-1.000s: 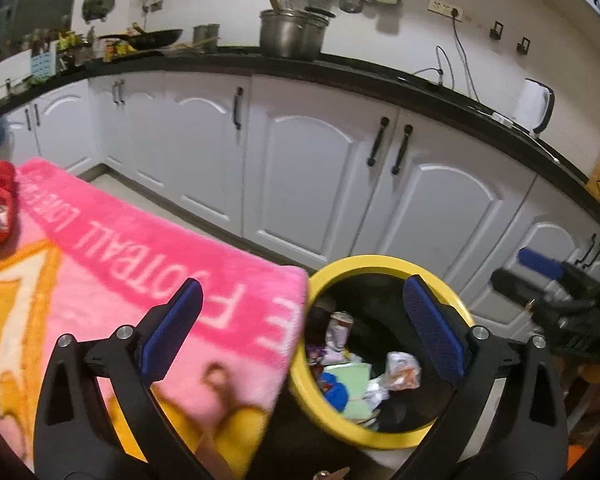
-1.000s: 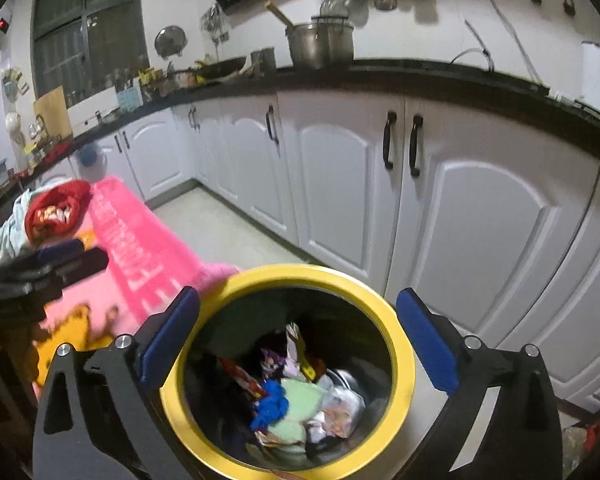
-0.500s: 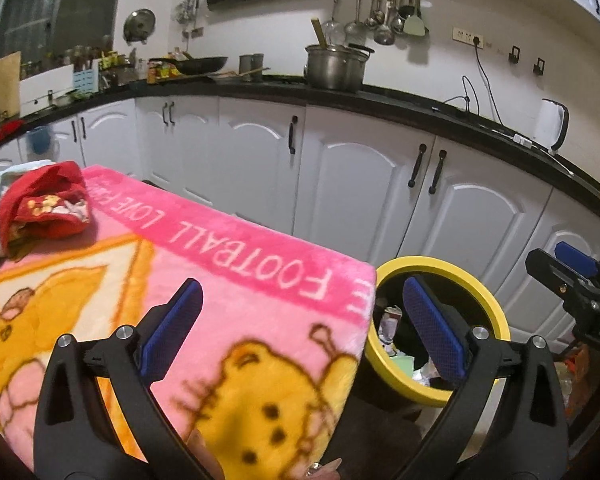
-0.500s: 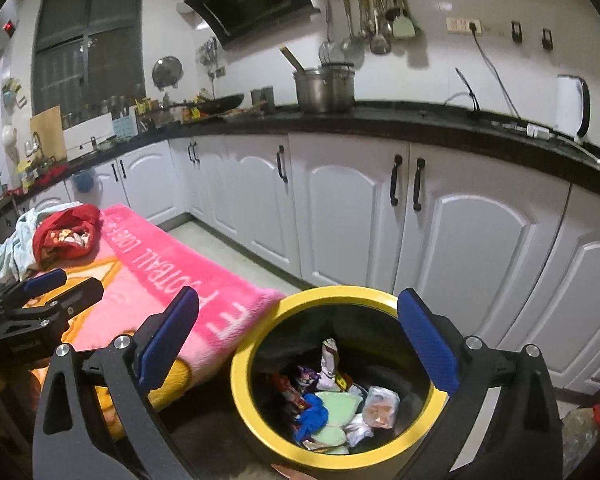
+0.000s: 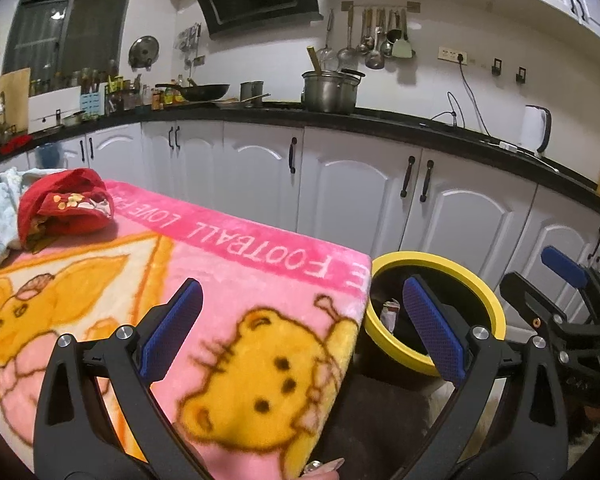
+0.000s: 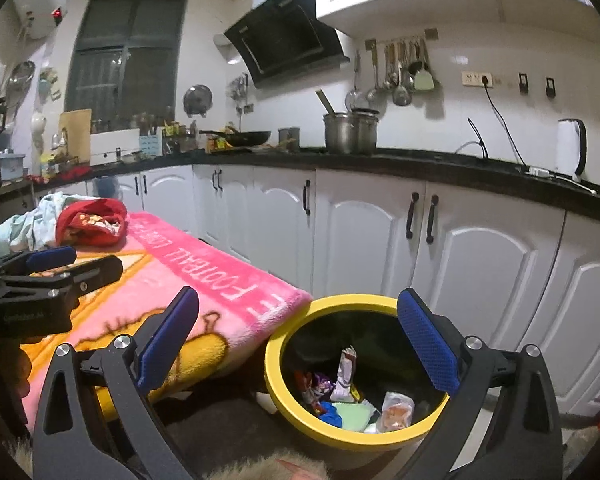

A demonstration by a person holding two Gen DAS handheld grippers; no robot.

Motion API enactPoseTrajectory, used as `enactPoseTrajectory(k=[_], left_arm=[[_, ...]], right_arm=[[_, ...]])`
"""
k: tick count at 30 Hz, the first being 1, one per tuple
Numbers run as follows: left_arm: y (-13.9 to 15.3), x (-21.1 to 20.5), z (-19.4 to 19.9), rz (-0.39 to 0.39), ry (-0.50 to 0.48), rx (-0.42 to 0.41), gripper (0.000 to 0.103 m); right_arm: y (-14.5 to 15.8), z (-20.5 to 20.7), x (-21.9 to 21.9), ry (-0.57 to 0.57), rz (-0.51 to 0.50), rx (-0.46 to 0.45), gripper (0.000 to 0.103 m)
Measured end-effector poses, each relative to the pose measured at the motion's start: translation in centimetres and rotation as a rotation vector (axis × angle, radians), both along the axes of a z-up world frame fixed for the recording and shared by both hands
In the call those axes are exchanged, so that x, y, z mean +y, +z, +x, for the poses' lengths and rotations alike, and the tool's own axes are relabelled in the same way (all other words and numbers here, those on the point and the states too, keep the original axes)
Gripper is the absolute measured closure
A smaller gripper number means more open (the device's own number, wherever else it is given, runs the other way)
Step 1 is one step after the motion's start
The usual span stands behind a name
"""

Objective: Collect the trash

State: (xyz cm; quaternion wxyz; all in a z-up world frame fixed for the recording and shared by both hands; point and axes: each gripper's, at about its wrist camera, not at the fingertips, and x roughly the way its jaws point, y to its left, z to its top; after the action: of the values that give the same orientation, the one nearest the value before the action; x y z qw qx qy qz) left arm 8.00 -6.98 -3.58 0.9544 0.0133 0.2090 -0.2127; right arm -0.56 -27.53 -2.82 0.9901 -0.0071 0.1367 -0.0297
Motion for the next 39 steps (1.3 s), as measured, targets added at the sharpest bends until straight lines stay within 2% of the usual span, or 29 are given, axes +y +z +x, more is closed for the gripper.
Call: enactPoseTrajectory(k=[13,39], left_arm=[[-0.6,0.8,-1.1,-0.017,0.046,-0.004,0.011],[-0.5,1.2,-1.1,-0.015,0.069,-0.015,0.011]], right_arm=[[-0.4,0.6,-0.4,-0.011,0.028,0.039,0.006],[-0.5,0.5,-0.3,-0.011,0.025,0.040,0.006]])
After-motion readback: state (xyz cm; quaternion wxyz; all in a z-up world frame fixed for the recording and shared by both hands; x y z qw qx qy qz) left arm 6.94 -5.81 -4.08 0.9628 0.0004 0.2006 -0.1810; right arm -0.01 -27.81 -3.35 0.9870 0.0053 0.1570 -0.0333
